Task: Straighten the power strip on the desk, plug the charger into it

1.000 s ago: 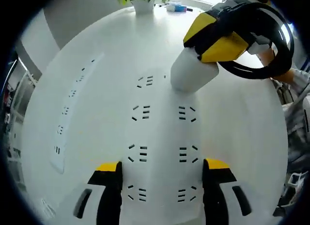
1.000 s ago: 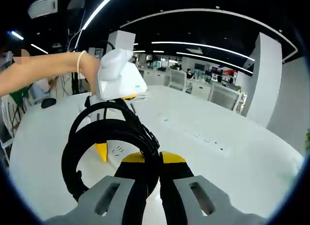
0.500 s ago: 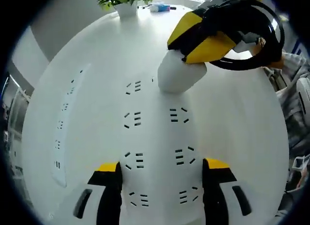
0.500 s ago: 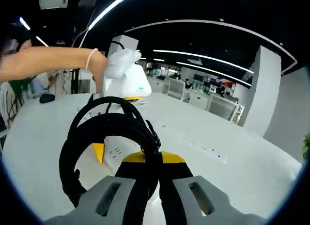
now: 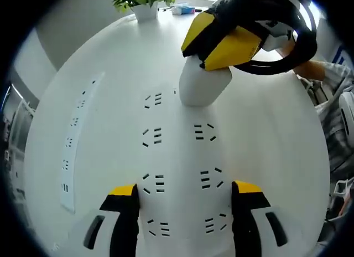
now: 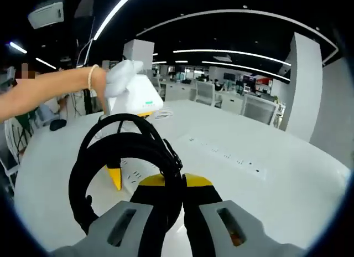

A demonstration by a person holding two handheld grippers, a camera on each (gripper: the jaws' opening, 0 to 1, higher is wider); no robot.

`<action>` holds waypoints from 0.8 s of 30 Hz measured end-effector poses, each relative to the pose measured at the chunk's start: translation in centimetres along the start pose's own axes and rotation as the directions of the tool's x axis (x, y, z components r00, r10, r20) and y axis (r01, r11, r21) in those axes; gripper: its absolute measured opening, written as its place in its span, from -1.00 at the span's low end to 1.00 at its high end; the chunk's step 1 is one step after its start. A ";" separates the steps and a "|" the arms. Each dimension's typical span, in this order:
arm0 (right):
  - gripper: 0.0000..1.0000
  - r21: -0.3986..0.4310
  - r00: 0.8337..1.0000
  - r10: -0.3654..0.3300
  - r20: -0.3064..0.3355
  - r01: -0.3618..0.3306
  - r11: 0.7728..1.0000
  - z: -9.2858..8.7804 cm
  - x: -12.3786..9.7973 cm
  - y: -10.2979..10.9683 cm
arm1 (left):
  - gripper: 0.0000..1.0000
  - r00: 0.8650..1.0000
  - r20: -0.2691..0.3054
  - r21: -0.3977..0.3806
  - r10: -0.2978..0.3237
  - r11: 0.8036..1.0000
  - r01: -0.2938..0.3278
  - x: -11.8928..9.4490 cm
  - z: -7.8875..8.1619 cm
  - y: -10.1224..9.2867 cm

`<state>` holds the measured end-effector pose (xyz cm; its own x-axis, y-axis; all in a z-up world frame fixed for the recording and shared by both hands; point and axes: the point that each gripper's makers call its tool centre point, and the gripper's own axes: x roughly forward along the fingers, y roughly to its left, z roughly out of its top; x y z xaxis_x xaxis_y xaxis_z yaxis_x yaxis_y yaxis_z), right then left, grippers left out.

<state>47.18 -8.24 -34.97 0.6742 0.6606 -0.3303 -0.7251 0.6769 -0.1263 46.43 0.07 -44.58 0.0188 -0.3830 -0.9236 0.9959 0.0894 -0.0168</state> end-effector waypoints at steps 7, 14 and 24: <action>-0.30 0.184 0.998 0.031 0.051 -0.040 0.982 -0.7 1.4 1.0 | 0.37 1.000 0.020 -0.002 -0.002 1.000 0.002 0.1 0.2 0.2; -0.57 0.048 0.996 0.040 0.079 -0.043 0.998 -0.2 -0.4 0.3 | 0.37 1.000 0.015 -0.001 -0.002 1.000 0.003 0.0 0.1 0.4; -0.56 -0.259 0.987 0.132 -0.091 -0.152 0.954 0.2 -2.2 0.6 | 0.37 1.000 0.009 -0.001 -0.002 1.000 0.002 -0.1 0.0 0.5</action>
<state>45.29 -9.20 -34.13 0.5570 0.7119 -0.4277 -0.8301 0.4613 -0.3131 46.88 0.16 -44.51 0.0179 -0.3911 -0.9202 0.9958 0.0896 -0.0188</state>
